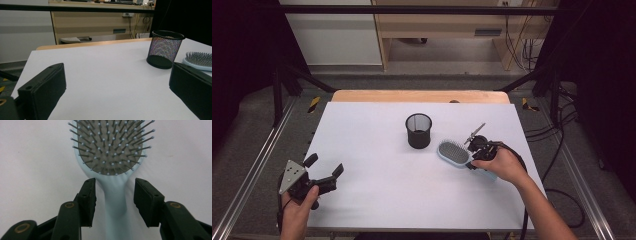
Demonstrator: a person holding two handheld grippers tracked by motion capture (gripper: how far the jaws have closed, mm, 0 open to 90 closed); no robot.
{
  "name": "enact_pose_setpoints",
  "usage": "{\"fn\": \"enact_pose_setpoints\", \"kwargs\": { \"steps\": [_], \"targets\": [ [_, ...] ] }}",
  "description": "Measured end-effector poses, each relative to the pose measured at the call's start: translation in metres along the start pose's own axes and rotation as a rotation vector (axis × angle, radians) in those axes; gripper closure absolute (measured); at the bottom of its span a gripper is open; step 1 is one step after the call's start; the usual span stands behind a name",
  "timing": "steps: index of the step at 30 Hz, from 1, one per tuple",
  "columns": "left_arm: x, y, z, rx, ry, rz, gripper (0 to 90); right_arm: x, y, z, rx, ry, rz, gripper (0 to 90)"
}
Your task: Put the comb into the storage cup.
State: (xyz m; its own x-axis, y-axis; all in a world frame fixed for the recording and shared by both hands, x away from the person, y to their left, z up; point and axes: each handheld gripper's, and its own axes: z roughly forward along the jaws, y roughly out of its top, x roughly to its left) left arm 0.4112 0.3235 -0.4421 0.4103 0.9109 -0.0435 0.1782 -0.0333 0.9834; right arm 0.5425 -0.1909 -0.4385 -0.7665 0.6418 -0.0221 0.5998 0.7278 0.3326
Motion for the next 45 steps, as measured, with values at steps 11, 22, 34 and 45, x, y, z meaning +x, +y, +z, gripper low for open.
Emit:
{"fn": "enact_pose_setpoints", "kwargs": {
  "steps": [11, 22, 34, 45],
  "targets": [
    [0.000, 0.001, 0.000, 0.000, -0.001, 0.005, 0.9, -0.001, 0.002, 0.004, 0.030, 0.026, -0.008, 57.4],
    [0.000, 0.001, 0.000, 0.000, -0.001, 0.007, 0.9, -0.001, 0.002, 0.009, 0.043, 0.029, -0.017, 60.5],
    [0.000, 0.001, 0.000, 0.002, -0.001, 0.009, 0.9, -0.002, 0.003, 0.010, 0.050, 0.034, -0.020, 62.1],
    [0.000, 0.001, 0.000, 0.002, -0.001, 0.006, 0.9, -0.002, 0.006, 0.009, 0.077, 0.027, -0.043, 62.4]
  ]
}}
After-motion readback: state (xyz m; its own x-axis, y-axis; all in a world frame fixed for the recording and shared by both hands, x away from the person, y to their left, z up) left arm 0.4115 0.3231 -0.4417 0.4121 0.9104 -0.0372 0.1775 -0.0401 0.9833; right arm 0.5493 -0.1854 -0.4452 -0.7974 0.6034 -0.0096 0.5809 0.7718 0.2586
